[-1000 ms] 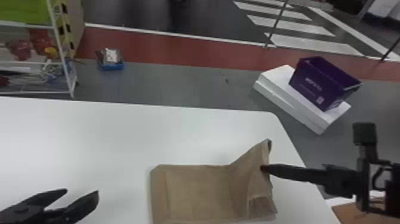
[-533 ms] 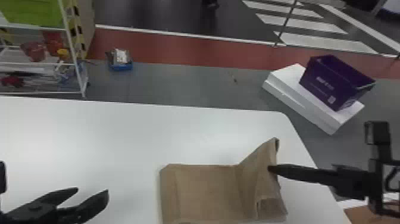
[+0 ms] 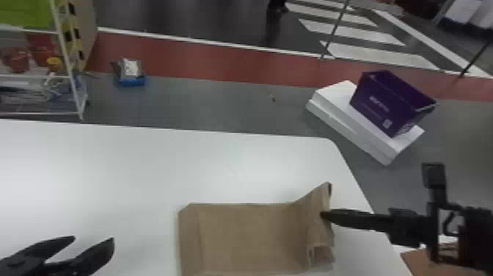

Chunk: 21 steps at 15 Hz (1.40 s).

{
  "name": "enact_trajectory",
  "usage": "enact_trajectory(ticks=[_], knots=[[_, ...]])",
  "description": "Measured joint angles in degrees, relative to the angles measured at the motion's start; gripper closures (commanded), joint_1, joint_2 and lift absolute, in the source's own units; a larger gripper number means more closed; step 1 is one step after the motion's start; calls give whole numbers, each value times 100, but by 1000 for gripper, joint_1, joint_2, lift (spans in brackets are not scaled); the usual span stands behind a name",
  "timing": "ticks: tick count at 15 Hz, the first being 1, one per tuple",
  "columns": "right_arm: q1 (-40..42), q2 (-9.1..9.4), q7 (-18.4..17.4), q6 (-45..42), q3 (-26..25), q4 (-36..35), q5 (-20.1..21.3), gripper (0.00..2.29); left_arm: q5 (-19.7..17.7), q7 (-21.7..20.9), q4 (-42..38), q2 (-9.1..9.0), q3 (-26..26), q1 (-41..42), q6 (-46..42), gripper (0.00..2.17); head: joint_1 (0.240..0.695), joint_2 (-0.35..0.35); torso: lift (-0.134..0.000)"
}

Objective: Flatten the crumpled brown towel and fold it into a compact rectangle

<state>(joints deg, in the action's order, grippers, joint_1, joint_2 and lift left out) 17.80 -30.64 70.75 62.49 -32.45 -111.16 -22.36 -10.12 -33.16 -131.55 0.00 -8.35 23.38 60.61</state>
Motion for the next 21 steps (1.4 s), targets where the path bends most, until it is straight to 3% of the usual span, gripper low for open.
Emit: enact_trajectory(ticks=[4, 10, 12, 15, 16, 21], knots=[[-23, -68, 158, -431, 146, 302, 194, 1025, 2, -14, 10, 0, -24, -1, 1, 76, 695, -340, -124], [-44, -35, 167, -337, 146, 202, 60, 1025, 2, -15, 17, 0, -25, -9, 7, 76, 695, -332, -124], [-203, 152, 186, 212, 126, -147, -168, 1025, 4, -15, -12, 0, -26, -9, 16, 76, 695, -291, -124], [-668, 631, 273, 1444, 143, -982, -470, 1025, -5, -17, -108, 0, -99, 61, 27, 76, 695, -218, -124], [-815, 768, 267, 1772, 223, -1234, -522, 1025, -30, -45, -148, 0, -173, 104, 31, 76, 695, -161, -124], [-1812, 1392, -203, 2718, 891, -1695, -574, 1025, -209, -149, -309, 0, -500, 218, 125, 76, 695, -26, -124]])
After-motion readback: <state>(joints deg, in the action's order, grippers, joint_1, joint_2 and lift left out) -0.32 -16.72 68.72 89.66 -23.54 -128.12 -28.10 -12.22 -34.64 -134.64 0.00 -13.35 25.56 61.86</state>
